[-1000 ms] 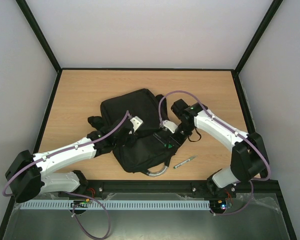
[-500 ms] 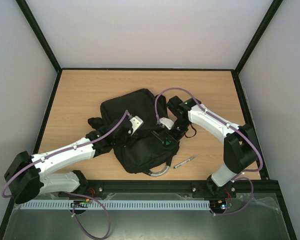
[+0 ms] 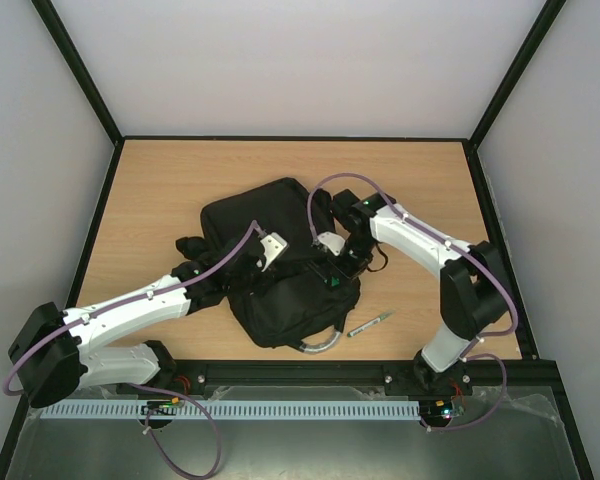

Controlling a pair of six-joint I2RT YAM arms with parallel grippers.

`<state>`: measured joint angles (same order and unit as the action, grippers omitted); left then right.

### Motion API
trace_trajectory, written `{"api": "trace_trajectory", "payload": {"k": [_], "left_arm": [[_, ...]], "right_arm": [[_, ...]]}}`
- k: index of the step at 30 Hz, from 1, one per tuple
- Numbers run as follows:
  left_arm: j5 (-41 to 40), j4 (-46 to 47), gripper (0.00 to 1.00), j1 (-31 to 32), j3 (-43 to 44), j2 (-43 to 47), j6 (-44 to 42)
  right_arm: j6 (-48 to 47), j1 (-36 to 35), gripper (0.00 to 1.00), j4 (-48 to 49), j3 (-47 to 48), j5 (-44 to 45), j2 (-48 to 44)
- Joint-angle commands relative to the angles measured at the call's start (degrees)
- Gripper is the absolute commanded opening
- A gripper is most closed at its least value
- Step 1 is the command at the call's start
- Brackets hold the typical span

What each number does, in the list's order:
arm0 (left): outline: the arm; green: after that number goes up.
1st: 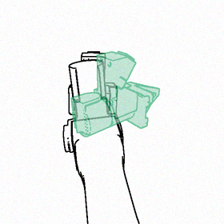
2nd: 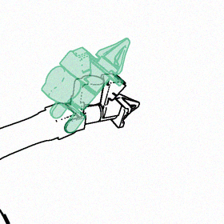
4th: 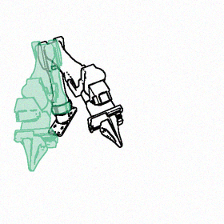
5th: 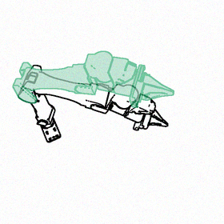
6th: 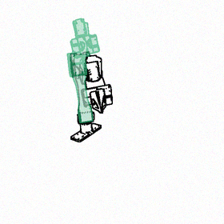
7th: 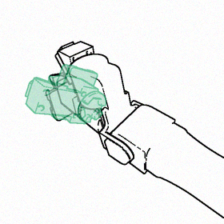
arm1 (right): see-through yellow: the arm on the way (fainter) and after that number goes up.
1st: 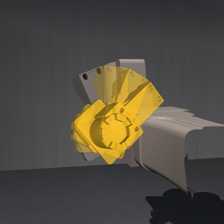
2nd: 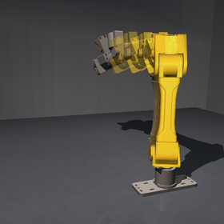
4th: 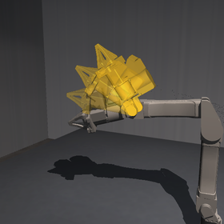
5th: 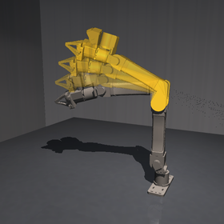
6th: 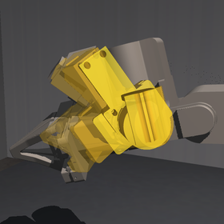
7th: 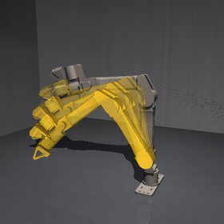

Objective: Pack the student bag
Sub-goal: Place the stationery in the student bag.

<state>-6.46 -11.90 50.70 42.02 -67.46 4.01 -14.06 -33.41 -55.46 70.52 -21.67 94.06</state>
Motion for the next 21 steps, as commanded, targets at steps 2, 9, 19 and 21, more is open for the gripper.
{"api": "trace_trajectory", "payload": {"k": [2,9,19,21], "left_arm": [[2.75,4.61,0.03,0.05,0.19,1.63,-0.92],[2.85,4.69,0.03,0.06,0.18,1.35,-1.03],[0.85,3.77,0.03,0.10,0.48,0.58,-0.96],[0.71,3.74,0.03,0.07,0.47,0.79,-1.02]], "right_arm": [[3.72,-0.34,0.27,-0.70,5.59,1.60,4.41],[3.68,-0.34,0.29,-1.09,9.31,-3.64,7.17],[1.86,-0.26,0.52,-0.88,9.16,-6.08,5.01],[0.42,-0.13,0.52,-1.61,8.06,-5.84,3.16]]}}
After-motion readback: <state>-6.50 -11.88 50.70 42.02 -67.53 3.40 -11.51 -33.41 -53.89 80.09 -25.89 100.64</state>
